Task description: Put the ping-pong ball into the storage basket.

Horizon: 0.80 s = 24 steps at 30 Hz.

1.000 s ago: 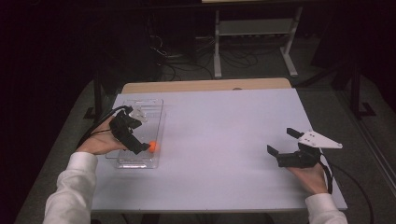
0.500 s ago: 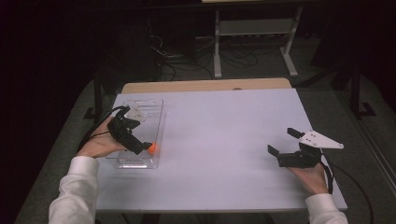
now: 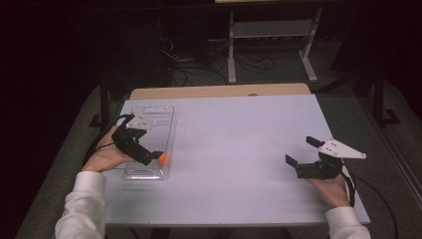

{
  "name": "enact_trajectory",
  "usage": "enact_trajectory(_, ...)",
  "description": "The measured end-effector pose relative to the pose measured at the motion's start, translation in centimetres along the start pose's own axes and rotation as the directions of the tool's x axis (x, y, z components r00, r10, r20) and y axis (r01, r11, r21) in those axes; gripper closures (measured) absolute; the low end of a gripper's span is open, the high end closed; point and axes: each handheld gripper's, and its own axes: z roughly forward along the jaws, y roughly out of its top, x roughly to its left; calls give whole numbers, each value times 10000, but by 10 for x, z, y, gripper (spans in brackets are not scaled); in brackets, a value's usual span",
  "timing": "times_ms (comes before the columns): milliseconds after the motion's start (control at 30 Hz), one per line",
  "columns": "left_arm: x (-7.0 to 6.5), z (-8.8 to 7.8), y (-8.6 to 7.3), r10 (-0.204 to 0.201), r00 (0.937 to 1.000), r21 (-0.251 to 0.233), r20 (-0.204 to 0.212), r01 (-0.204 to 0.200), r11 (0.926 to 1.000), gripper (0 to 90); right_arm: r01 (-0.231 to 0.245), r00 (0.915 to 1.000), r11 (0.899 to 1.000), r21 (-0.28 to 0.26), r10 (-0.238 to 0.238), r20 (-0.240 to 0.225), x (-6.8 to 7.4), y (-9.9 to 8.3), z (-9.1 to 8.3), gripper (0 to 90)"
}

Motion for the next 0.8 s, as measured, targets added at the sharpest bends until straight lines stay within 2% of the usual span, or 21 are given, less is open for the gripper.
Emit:
enact_trajectory(567,-9,0,-15,-272,9996,-780,90,278,9966,0,11,10000,10000,33,-11,-10,1,0,0,0)
enact_trajectory(800,-14,1,-22,-524,9986,-1265,17,522,9906,0,31,10000,10000,56,-31,-44,1,0,1,0)
